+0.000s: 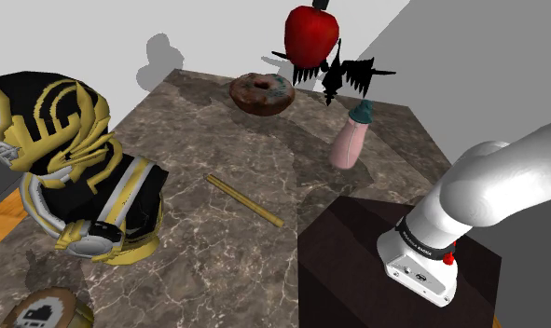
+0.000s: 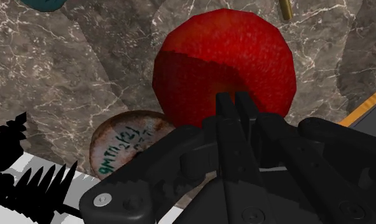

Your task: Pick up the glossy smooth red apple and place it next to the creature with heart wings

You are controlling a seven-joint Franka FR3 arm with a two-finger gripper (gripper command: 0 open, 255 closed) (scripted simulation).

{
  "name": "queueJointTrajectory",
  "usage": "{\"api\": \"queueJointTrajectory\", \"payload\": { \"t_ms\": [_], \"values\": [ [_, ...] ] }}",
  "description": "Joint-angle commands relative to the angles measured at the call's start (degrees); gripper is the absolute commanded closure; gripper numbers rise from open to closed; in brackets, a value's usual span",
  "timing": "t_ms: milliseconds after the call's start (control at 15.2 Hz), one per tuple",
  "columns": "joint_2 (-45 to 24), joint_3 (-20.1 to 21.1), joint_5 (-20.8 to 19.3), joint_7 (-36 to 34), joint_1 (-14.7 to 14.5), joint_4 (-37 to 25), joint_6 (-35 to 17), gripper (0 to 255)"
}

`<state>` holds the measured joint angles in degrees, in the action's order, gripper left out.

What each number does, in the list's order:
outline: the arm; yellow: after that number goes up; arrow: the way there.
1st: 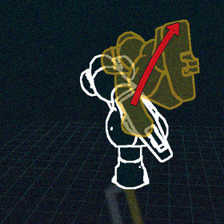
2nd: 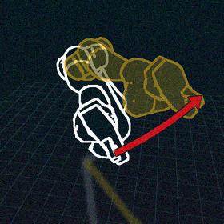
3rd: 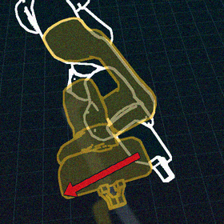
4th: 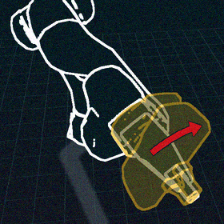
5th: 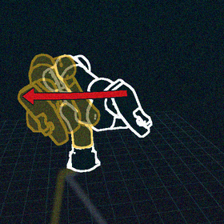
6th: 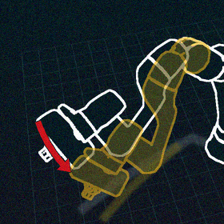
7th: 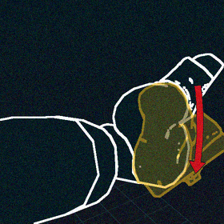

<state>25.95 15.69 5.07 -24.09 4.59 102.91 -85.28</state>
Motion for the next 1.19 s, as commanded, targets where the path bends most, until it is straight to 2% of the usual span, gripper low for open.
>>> {"api": "queueJointTrajectory", "payload": {
  "t_ms": [0,528,1122],
  "values": [
    [1.8,-2.5,-0.2,3.1,0.5,1.9,0.1,255],
    [6.4,-11.9,-2.9,14.5,2.7,6.2,0.8,255],
    [6.8,-22.5,-7.0,27.3,5.5,6.2,1.3,255]
  ]
}}
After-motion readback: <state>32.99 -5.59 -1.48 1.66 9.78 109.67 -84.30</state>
